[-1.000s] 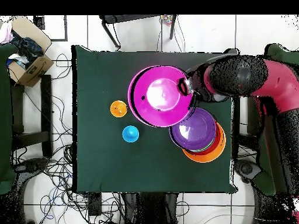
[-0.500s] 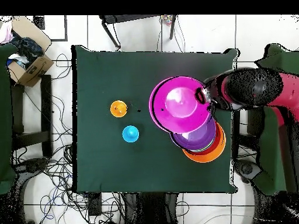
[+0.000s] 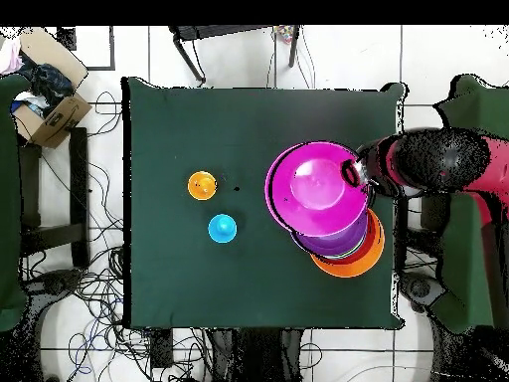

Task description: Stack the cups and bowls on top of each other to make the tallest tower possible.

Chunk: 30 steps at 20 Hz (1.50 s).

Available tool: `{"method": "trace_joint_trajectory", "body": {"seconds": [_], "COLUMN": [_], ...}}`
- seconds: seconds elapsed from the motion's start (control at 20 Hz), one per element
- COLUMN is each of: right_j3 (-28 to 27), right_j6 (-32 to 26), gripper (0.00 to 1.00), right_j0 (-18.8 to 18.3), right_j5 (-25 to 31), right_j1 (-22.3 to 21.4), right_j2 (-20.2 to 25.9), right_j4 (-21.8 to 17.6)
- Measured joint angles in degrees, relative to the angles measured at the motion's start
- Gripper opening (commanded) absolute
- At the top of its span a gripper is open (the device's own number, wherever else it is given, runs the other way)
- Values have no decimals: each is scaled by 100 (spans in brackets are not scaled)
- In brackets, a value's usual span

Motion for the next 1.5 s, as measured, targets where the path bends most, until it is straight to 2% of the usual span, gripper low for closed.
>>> {"method": "trace_joint_trajectory", "body": {"seconds": [0.6, 1.1, 1.5], "right_j3": [132, 576, 739], "right_j6": [0, -16, -55], "gripper": [0, 0, 0], "right_j0": [-62, -501, -652], "right_j5": [-1, 0, -1], "right_j1": [-8, -28, -29], "right_j2": [76, 234, 308], "right_j4": [-13, -68, -146]}}
